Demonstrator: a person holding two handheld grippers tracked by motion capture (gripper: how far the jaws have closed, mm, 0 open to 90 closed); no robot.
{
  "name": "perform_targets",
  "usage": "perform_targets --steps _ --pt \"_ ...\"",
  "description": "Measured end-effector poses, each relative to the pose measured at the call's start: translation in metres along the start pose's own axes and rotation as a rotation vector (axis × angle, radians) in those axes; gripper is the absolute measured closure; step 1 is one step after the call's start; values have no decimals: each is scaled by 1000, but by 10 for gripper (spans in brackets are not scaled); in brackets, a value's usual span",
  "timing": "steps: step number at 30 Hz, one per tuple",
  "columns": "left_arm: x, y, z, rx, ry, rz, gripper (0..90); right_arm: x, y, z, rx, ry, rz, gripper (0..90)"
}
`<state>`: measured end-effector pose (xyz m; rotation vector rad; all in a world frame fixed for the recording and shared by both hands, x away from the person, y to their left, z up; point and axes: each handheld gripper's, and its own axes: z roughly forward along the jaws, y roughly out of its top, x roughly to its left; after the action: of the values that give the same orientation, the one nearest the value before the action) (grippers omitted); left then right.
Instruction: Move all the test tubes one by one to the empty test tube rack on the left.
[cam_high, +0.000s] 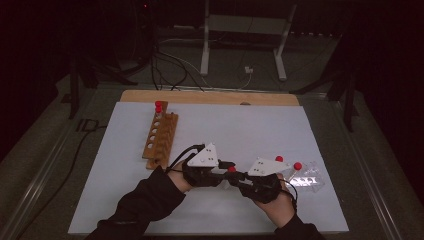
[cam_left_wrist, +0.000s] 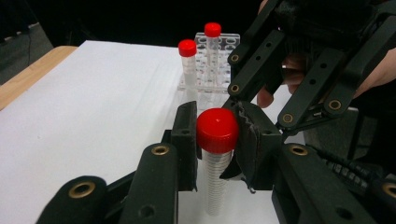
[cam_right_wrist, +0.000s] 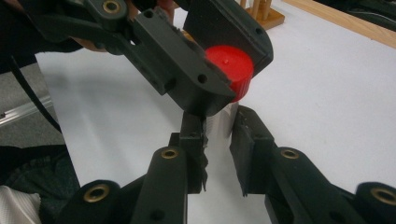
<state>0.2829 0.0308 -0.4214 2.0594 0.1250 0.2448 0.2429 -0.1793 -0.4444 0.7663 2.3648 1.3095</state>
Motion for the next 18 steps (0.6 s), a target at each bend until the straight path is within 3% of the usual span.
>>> perform_targets --steps 6,14,17,18 --pt "2 2 -3 -2 -11 8 719 -1 1 0 -6 9 -3 741" --pt "10 1 -15 -6 22 -24 721 -4 4 -9 -53 8 32 531" --pt "13 -1 -21 -6 40 -33 720 -10 5 -14 -60 24 78 485" --pt "14 -1 -23 -4 43 -31 720 -11 4 -15 -65 7 84 424"
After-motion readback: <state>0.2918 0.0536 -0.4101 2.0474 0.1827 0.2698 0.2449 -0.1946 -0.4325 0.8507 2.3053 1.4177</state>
